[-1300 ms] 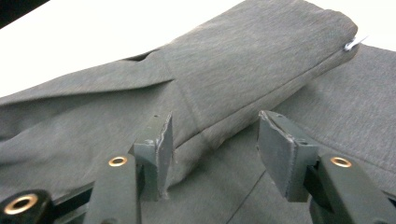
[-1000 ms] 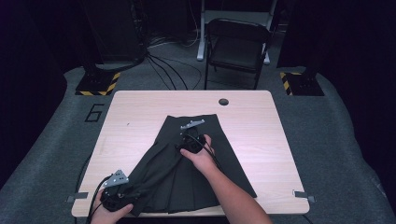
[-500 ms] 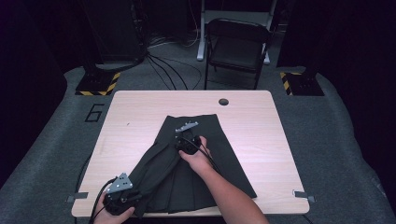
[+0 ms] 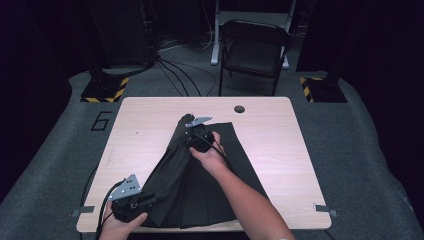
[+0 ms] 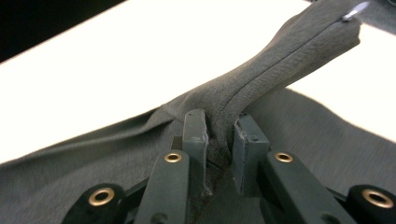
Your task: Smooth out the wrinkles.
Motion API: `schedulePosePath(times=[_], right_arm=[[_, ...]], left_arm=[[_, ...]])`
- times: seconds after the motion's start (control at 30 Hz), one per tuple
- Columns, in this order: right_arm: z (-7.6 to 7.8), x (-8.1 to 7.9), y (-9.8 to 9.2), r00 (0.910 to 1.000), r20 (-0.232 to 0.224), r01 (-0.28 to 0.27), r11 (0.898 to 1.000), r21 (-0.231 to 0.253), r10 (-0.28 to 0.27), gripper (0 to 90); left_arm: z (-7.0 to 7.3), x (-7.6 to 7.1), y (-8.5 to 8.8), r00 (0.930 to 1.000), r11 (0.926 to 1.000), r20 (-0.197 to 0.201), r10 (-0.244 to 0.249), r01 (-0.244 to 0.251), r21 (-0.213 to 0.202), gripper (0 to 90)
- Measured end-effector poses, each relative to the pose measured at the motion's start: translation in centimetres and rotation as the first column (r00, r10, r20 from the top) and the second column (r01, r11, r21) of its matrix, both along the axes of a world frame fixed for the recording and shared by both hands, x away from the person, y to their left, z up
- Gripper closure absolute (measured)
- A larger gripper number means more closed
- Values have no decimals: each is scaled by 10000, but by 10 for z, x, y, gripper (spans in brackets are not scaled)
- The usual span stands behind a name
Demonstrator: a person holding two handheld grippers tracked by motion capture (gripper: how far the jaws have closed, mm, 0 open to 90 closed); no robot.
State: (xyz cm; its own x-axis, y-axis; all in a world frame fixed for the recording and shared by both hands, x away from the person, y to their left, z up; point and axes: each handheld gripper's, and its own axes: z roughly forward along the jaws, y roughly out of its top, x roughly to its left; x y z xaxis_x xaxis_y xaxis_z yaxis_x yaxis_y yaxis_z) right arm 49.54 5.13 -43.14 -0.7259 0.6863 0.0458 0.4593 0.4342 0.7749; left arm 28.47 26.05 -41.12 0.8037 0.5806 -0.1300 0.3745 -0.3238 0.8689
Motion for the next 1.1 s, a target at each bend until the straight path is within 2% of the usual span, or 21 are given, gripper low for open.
schedulePosePath(times=[0.1,0.2,0.33,0.4,0.63,0.8,0.9,1.03,1.1], right_arm=[[12,5,0,9998,183,-50,10000,84,48,775],[26,9,-1,9998,201,-12,9998,204,8,777],[39,13,-8,9995,304,17,9994,341,-27,778],[43,14,-13,9997,212,106,9989,449,-115,778],[53,15,-40,9996,44,283,9977,616,-286,777],[60,14,-53,9993,125,345,9980,538,-352,777],[64,15,-67,9988,311,380,9987,334,-390,777],[62,18,-82,9980,217,588,9981,172,-592,776],[60,19,-88,9973,159,711,9972,243,-715,775]], left_arm=[[10,4,-8,9993,9998,328,-166,170,-137,872],[19,9,-17,9977,9984,472,-489,502,-254,872],[27,14,-32,9947,9960,660,-785,811,-366,872],[29,16,-41,9937,9940,573,-967,993,-457,872],[35,22,-74,9855,9869,772,-1508,1546,-461,871],[41,26,-88,9798,9823,887,-1794,1833,-383,871],[44,30,-98,9763,9788,860,-1984,2020,-348,871],[42,36,-113,9742,9758,710,-2144,2168,-271,871],[39,39,-120,9714,9725,628,-2290,2312,-294,871]])
